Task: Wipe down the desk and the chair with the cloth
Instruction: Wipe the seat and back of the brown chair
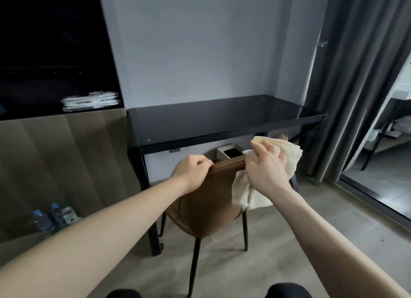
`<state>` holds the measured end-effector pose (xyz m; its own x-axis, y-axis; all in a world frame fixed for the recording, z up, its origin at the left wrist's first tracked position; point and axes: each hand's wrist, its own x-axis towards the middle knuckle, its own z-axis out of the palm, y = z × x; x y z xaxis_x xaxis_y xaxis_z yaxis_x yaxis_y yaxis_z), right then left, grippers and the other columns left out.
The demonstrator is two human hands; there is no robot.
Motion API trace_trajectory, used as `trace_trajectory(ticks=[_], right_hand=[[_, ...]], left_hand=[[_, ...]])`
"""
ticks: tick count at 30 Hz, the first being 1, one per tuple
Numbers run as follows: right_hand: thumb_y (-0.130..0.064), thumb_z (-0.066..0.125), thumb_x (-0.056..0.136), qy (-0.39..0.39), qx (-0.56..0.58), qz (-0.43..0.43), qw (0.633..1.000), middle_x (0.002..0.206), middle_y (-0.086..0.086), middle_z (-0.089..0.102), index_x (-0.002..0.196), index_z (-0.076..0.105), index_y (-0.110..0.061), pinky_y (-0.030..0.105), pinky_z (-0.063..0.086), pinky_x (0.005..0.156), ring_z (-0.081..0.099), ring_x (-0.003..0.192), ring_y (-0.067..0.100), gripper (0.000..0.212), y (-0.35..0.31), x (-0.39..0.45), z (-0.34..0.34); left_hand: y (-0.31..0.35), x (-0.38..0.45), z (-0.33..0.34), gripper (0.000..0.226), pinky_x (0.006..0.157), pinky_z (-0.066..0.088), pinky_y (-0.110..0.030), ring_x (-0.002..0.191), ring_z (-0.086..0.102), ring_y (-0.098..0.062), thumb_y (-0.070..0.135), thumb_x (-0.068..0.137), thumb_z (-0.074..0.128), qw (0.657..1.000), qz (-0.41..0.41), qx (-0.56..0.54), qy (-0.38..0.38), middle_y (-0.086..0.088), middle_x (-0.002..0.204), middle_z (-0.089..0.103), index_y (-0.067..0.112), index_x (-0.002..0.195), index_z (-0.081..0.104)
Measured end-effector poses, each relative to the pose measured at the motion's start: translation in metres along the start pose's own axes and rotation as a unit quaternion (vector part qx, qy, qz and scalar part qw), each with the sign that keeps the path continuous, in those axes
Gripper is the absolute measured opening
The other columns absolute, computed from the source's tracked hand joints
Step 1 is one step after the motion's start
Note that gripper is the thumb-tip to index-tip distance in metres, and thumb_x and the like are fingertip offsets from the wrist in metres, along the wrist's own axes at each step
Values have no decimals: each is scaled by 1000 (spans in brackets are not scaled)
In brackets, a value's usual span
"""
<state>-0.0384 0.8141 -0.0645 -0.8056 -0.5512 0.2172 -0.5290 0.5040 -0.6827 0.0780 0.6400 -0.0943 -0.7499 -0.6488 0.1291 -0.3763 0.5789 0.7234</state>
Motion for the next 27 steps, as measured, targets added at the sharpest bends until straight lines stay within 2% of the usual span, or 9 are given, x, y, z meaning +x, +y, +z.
trace_trajectory(ticks=[3,5,10,13,18,20,22,24,27], right_hand=[[-39,44,107,-17,-69,-29,997,173,7,27,163,40,-32,55,18,125,17,151,47,57,-7,-8,0],[-37,47,106,-19,-89,-43,995,172,7,32,162,41,-30,54,20,124,21,148,45,57,-7,-10,1],[-13,53,99,19,-70,-98,992,160,-1,52,154,56,-29,42,21,118,40,144,34,57,4,-8,-5],[-1,50,97,26,-42,-109,993,153,-9,59,148,62,-31,32,27,114,38,138,28,60,6,-5,-12],[0,52,92,46,-11,-186,981,141,-21,67,139,70,-39,27,35,121,51,139,14,64,-5,19,-22],[-12,54,92,39,-48,-226,972,135,-26,67,140,63,-51,32,46,112,56,130,6,63,-23,28,-24],[-25,51,94,-35,-131,-232,963,124,-22,69,144,50,-62,33,56,90,64,111,11,63,-42,38,-17],[-24,50,96,-151,-162,-214,951,98,-16,67,141,60,-52,17,48,66,66,81,13,54,-51,53,-5],[-28,54,96,-176,-153,-217,948,94,-19,66,132,70,-42,17,39,67,63,92,10,42,-47,62,2]], left_hand=[[-13,-20,-5,40,104,43,-30,125,58,-13,43,114,40,997,23,-37,-64,11,135,66,32,144,65],[-16,-28,-6,39,105,46,-32,125,59,-13,41,113,46,995,33,-47,-84,12,136,66,38,150,57],[-21,-30,-2,38,108,54,-41,123,63,-12,35,111,53,996,61,-32,-65,17,129,68,42,148,56],[-30,-25,-2,36,109,55,-46,121,64,-6,38,110,54,994,73,-43,-71,25,127,69,47,145,58],[-25,-13,-17,32,99,59,-35,108,69,4,35,107,62,989,89,-49,-111,25,116,74,52,135,65],[-25,-6,-24,28,95,57,-22,107,66,9,37,104,67,988,79,-41,-130,27,115,71,57,125,67],[-27,-2,-28,27,91,52,-13,107,64,13,37,100,72,984,78,-55,-150,29,113,71,57,117,67],[-34,3,-29,26,97,53,-20,111,67,6,38,98,76,980,84,-75,-162,28,115,74,51,120,72],[-48,6,-23,35,104,54,-34,116,70,-4,43,92,82,976,70,-123,-163,22,121,76,46,127,75]])
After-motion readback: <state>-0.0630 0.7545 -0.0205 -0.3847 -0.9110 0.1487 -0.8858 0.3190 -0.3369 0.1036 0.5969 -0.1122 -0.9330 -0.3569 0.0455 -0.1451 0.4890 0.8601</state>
